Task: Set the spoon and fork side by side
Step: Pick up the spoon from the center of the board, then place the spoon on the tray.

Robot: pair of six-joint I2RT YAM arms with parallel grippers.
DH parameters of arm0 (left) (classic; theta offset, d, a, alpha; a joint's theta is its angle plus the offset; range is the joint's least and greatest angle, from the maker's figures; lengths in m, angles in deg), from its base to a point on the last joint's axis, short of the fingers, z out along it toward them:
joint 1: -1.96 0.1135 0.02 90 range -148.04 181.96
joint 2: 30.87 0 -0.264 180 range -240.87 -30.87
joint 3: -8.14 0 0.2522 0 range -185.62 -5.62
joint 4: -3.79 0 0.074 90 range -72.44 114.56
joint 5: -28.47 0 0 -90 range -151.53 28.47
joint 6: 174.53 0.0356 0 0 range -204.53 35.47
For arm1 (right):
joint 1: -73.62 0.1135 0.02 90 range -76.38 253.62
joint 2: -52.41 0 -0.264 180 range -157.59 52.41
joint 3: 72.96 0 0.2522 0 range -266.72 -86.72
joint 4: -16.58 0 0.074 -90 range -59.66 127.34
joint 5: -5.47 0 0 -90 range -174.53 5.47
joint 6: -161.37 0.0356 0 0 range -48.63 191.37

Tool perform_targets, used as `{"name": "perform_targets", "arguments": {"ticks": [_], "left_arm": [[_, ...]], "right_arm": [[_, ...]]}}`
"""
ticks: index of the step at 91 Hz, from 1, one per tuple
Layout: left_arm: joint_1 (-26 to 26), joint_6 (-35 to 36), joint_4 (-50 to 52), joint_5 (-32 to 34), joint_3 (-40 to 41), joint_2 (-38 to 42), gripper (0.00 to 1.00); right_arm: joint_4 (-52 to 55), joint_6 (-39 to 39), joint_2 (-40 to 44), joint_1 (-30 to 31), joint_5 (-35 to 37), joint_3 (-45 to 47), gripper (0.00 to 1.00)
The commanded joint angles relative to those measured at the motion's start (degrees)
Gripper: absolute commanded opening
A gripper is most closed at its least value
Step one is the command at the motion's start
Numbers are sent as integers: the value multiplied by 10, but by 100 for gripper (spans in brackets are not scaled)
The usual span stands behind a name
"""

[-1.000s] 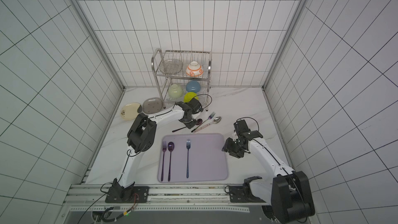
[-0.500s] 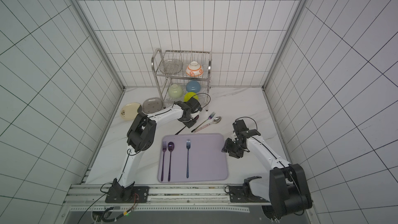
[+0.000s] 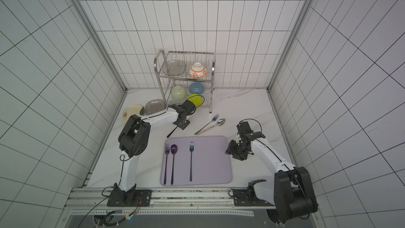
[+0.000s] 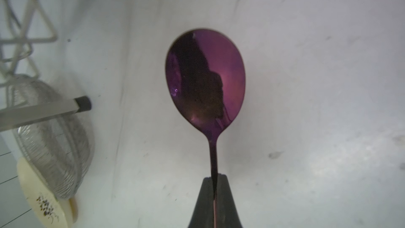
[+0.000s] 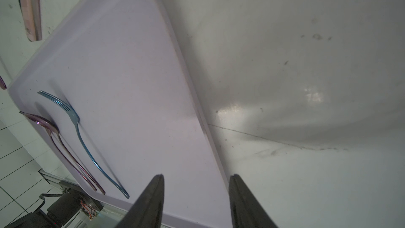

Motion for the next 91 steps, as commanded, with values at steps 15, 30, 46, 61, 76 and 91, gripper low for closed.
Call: {"name": "perform_targets", "arguments": {"ticks": [15,30,46,61,76,91], "left_arm": [[11,-41,3,73,54,134,0],[-14,-180,72,21,62,207,0],[-98,-443,103,-60,83,250,0],[-192,-635,45,-137,127,239,0],[-267,-706,25,-148,136,203,0],[-299,-732,15,-134,151,172,0]], "right_arm": [[0,8,5,3,-4,1,50],[0,6,16,4,0,7,50],[4,6,33,5,5,18,50],[16,2,54,4,14,20,50],[30,-4,69,3,18,19,50],[36,-1,89,3,24,28,50]]}}
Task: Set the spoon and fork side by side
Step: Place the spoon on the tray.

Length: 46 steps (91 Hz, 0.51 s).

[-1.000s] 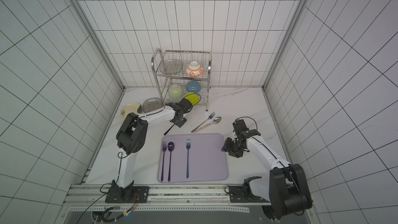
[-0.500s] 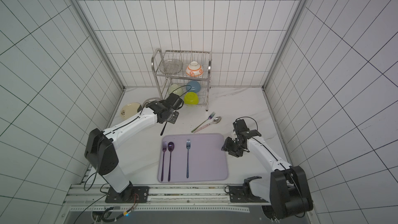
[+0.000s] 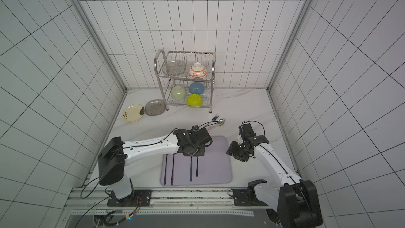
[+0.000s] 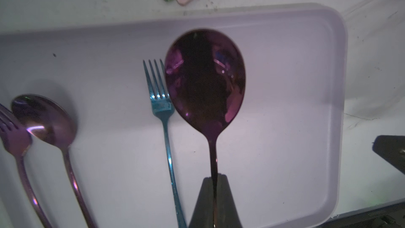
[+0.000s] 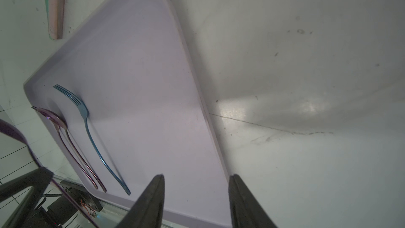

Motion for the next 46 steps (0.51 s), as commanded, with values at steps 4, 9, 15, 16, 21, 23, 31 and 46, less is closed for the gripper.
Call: {"name": "perform_targets", "arguments": {"ticks": [4,9,15,16,21,23,31,46], "left_arm": [[-7,-63,-37,-1,26,-19,0],[-7,-70,-52,-3,44,-18,0],[-7,-69,-61,-1,56,-18,0],[-7,-69,-62,0,58,-19,0],[-7,-65,-66,3,62,-21,0],[-7,-63,-69,4,64,-22,0],[-7,-59,-78,3,68,-31,0],[-8,-46,-81,-3,60,-54,0]], "right_arm": [[23,-2,20,4,15,13,50],[25,-1,26,4,15,17,50],[27,2,34,4,14,20,50],[27,3,36,4,14,21,50],[27,6,42,4,14,25,50],[27,6,45,4,14,26,51],[27,8,50,4,15,32,50],[28,8,54,4,15,34,50]]}}
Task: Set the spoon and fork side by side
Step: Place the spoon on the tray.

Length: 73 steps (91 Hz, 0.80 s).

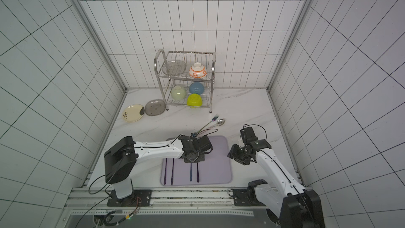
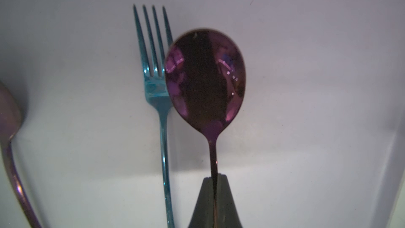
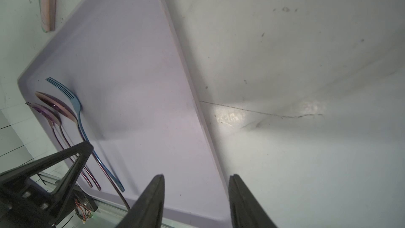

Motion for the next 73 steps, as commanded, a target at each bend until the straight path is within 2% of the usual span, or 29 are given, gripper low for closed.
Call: {"name": "perform_targets", "arguments": {"ticks": [1,73], "left_arm": [[-1,9,-18,2,-6,-18,0],[-1,51,-18,9,-28,-52,2]], "right_arm": [[14,3,9,4,10,6,50],[15,5,5,4,15,4,51]]}}
